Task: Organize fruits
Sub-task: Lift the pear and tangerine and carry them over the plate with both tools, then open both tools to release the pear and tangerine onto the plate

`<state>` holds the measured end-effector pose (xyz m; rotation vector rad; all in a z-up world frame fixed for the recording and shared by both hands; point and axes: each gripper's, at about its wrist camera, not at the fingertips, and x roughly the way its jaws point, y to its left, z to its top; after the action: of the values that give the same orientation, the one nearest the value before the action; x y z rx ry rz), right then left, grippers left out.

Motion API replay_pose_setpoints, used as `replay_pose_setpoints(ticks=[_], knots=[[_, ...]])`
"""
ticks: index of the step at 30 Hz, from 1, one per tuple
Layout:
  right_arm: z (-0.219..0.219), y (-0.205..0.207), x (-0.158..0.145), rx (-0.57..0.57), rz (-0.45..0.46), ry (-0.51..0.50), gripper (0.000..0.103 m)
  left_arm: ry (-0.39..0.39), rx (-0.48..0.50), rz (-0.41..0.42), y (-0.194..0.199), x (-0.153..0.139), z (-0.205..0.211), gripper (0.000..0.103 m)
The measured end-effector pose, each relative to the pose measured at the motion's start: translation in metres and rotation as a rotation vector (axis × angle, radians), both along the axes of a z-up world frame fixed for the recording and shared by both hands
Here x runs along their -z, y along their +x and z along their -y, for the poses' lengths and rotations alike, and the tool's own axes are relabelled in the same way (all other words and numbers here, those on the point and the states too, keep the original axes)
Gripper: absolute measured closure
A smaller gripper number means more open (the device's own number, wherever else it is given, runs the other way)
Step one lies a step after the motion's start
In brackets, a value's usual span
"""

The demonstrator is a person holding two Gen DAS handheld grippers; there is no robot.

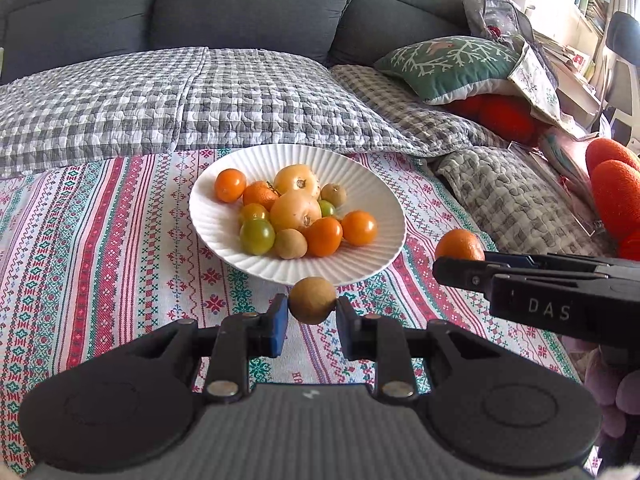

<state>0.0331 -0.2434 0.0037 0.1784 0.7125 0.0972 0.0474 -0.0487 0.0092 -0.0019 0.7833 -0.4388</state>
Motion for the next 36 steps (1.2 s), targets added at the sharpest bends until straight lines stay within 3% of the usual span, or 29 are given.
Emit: replay_pose_setpoints(ticks=[5, 12, 18, 36], knots=[[0.008, 0.006, -0.002, 0.027, 0.013, 0.048, 0.070, -0.009, -0.017, 0.015, 0.004, -0.004, 0.003, 0.084], [0.012, 0.021, -0.004, 0.030, 0.052, 0.099, 0.070, 0.039, -0.005, 0.050, 0.014, 0.002, 0.019, 0.084], [0.016, 0.035, 0.002, 0.039, 0.062, 0.116, 0.070, 0.006, -0.022, 0.032, 0.030, 0.010, 0.032, 0.084], [0.019, 0.067, 0.025, 0.065, 0.019, 0.074, 0.070, -0.005, -0.068, -0.016, 0.052, 0.030, 0.044, 0.083]])
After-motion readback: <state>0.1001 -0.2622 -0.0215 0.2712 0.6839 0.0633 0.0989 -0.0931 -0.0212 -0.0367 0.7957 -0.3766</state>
